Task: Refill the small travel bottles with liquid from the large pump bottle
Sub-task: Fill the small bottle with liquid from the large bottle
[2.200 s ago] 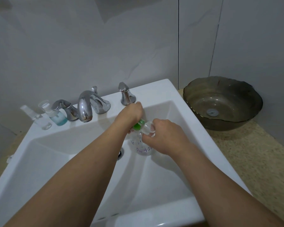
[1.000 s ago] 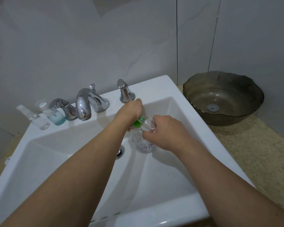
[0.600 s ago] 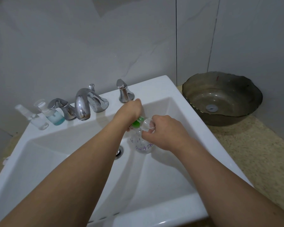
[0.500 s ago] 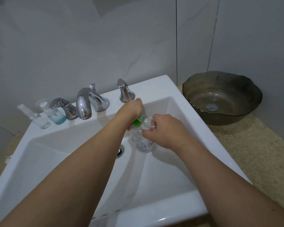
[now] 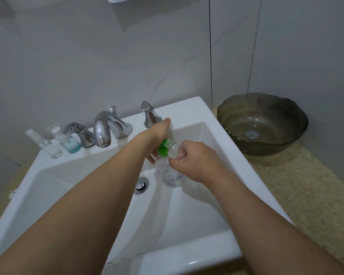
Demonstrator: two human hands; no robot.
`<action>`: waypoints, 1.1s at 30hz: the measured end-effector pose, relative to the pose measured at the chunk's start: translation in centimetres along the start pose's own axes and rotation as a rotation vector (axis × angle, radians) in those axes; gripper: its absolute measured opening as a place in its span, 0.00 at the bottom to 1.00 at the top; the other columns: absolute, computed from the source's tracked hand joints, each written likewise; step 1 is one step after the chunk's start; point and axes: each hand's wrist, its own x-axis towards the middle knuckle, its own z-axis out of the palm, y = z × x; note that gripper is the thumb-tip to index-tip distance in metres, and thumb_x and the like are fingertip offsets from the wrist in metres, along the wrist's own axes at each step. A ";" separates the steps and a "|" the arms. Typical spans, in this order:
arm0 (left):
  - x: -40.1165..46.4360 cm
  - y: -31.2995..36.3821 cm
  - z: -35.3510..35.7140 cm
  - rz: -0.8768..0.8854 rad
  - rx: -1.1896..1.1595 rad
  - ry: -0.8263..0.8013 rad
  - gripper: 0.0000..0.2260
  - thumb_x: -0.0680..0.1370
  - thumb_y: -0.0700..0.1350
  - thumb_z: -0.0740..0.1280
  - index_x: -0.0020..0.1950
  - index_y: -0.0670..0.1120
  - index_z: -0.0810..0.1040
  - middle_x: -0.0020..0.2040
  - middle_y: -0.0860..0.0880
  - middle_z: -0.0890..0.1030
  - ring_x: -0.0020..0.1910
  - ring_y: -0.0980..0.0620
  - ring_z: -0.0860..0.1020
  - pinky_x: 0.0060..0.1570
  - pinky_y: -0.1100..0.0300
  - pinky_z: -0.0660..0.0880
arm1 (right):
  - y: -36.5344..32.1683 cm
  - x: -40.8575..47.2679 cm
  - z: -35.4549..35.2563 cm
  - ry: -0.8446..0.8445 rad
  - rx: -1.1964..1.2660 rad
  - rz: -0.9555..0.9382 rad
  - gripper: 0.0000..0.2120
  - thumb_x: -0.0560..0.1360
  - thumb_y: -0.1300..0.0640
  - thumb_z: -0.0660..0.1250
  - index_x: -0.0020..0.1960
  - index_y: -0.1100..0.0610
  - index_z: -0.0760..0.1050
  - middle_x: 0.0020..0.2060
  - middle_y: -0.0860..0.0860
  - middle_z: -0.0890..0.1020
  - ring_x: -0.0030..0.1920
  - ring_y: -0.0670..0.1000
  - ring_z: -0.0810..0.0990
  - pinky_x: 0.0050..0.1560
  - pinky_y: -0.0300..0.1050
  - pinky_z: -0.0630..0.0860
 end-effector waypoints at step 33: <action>0.4 -0.4 -0.1 -0.024 -0.092 0.003 0.33 0.80 0.69 0.50 0.57 0.40 0.77 0.53 0.39 0.81 0.56 0.38 0.79 0.56 0.47 0.74 | 0.4 -0.2 -0.3 -0.066 0.086 0.022 0.15 0.70 0.41 0.68 0.48 0.51 0.74 0.44 0.44 0.79 0.46 0.50 0.79 0.46 0.44 0.75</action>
